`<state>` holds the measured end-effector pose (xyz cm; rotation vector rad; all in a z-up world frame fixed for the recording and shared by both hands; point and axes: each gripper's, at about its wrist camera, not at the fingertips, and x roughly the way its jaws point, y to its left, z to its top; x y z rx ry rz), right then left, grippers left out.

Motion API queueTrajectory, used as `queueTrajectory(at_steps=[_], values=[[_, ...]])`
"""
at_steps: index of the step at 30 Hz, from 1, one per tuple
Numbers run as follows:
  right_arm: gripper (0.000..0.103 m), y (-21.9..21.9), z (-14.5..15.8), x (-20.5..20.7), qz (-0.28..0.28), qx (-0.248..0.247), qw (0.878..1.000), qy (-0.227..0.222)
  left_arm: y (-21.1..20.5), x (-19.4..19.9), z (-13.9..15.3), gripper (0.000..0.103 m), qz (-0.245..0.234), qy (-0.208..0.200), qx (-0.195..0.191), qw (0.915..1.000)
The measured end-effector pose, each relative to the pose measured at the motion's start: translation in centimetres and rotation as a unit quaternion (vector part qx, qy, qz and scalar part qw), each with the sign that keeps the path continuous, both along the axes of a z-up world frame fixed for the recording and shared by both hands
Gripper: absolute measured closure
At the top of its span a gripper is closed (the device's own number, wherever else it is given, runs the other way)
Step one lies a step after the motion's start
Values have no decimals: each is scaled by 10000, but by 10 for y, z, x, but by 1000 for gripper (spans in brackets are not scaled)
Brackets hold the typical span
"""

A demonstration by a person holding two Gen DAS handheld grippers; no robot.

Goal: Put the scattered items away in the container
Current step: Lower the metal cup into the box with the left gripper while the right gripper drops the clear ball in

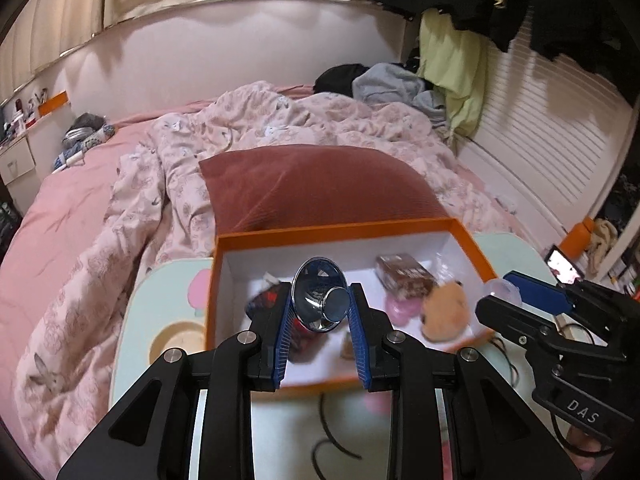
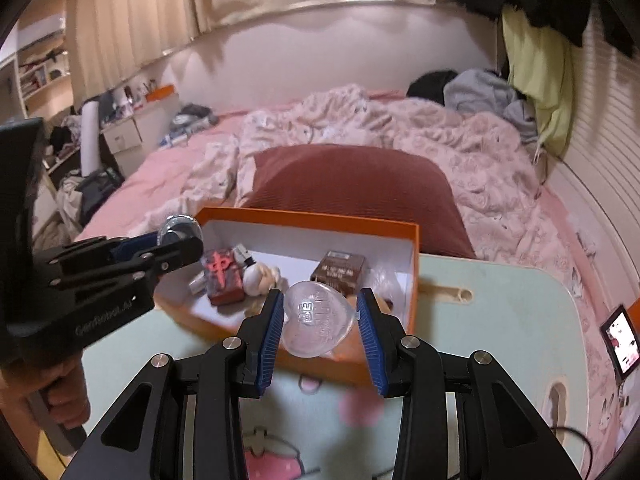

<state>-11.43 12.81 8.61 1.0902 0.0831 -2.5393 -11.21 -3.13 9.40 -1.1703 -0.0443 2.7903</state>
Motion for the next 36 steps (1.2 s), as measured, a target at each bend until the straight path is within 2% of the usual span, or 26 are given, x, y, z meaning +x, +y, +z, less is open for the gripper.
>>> queueTrajectory(at_steps=[5, 13, 16, 17, 18, 21, 30, 36], values=[[67, -18, -7, -30, -169, 319, 9988, -328, -7, -17, -4, 75, 123, -241, 155, 9995], [65, -31, -20, -55, -242, 521, 9963, -640, -3, -34, -9, 75, 183, -459, -79, 9987], [46, -29, -21, -54, -328, 598, 9959, -588, -6, -38, -14, 65, 171, -723, 66, 9972], [37, -28, -19, -52, -350, 598, 9962, -521, -8, -36, -15, 64, 201, -694, 81, 9974], [32, -26, -18, -50, -363, 597, 9965, -469, -9, -33, -15, 59, 231, -625, 80, 9977], [30, -25, -15, -44, -353, 653, 9963, -443, -14, -28, -16, 41, 370, -560, -24, 9977], [30, -27, -20, -39, -269, 737, 9958, -479, -23, -23, -17, 40, 393, -623, 217, 9970], [30, -23, -15, -26, -226, 736, 9963, -385, -22, -12, -12, 40, 429, -553, 25, 9975]])
